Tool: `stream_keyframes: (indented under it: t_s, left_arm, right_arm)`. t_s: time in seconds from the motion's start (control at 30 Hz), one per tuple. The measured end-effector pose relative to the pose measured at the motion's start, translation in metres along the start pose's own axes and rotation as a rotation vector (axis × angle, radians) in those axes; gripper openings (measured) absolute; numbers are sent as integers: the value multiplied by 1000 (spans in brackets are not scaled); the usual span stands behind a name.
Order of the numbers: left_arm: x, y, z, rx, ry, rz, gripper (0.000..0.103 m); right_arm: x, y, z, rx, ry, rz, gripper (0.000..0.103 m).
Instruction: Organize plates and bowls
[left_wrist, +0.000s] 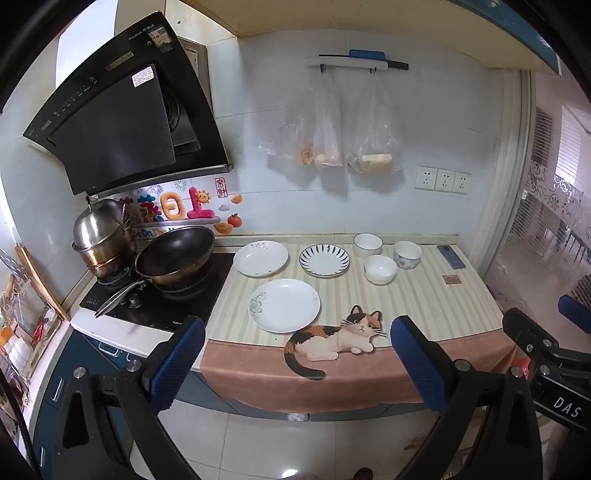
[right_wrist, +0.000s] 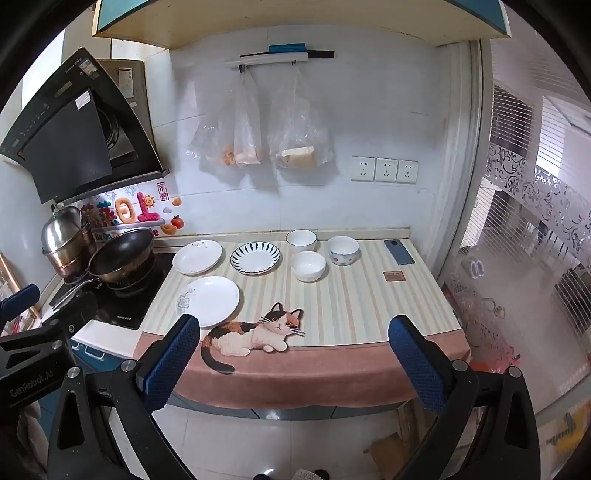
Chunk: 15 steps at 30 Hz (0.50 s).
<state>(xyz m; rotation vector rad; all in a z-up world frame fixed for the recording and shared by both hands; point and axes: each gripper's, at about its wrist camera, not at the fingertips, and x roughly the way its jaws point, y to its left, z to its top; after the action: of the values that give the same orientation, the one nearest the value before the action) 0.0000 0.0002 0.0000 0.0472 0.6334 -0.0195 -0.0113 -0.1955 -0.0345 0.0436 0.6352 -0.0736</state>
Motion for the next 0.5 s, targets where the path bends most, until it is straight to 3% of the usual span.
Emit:
stream_keyframes:
  t_s: [0.5]
  left_arm:
    - [-1, -6, 2, 0, 4, 3, 103]
  right_arm:
    - [2, 1, 1, -3, 2, 2, 103]
